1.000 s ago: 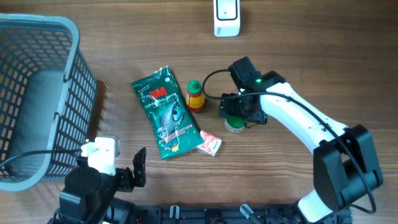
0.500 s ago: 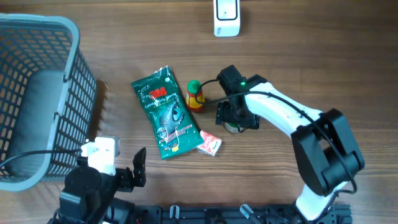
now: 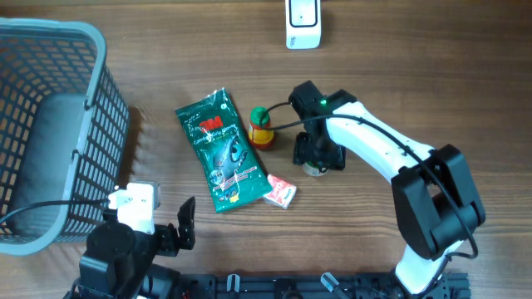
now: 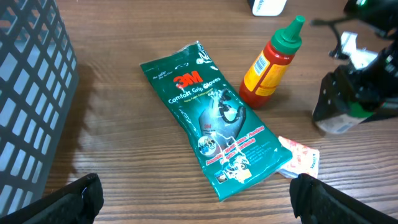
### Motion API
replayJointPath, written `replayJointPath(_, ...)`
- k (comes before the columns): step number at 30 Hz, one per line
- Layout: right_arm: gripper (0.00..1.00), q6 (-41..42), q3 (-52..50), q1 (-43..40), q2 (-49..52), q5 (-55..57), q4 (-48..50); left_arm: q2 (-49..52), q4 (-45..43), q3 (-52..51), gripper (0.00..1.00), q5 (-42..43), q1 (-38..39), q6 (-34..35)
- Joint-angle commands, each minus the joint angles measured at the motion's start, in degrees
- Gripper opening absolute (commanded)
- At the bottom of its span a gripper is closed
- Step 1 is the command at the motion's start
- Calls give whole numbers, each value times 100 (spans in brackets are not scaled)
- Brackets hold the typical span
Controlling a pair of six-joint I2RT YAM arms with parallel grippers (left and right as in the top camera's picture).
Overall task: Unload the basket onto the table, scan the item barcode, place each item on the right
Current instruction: 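Grasp the green-lidded jar with the right gripper and lift it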
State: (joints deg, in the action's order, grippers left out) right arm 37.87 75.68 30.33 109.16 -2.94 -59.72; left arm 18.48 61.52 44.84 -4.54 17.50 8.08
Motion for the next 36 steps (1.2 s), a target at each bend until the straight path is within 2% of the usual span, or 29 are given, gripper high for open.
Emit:
replayJointPath(1,63,57,203,-33,-437,-496,-240,7,-11,50,100,66,-26,33)
replayJointPath(6,63,129,201,-232,-754,-1950,-603,7,-11,50,100,66,-26,33)
replayJointPath(8,63,-39,197,-315,-748,-2677,-1062,7,-13,50,100,66,-26,33)
replayJointPath(13,60,-24,188,-323,-750,-3464,-2162,7,-11,50,100,66,-26,33)
replayJointPath(25,61,-195,188,-326,-750,-3504,-2389,7,-11,50,100,66,-26,33)
replayJointPath(30,61,420,188,-319,-750,-3405,-1827,7,-13,50,100,66,-26,33)
replayJointPath(36,61,450,188,-319,-750,-3471,-1718,7,-13,50,100,66,-26,33)
